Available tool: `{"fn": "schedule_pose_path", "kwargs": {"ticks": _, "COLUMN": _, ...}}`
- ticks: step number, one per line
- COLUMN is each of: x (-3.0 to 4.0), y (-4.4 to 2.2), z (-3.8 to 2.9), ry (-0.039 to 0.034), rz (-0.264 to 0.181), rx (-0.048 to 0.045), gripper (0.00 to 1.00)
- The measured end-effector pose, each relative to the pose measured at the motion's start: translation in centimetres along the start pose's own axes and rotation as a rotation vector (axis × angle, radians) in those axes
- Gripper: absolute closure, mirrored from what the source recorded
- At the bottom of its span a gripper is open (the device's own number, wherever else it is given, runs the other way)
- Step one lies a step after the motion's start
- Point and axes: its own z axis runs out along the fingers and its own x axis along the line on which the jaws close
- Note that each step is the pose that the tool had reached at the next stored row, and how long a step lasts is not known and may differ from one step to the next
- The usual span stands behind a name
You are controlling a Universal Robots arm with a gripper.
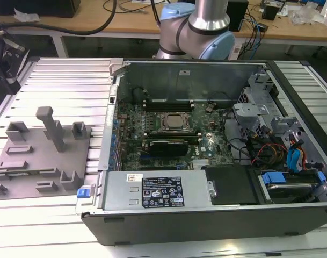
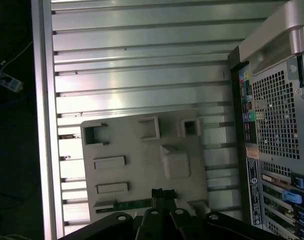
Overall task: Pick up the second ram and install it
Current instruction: 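Reach for the second ram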
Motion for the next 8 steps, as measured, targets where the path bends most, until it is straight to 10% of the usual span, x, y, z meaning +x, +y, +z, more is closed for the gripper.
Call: {"fn": "schedule_pose_path", "kwargs": {"ticks": 8, "x": 0.18, "y": -2.82, "z": -0.06, "ry": -0.0002, "rz": 0.0, "rx": 0.0019, "gripper": 0.89}}
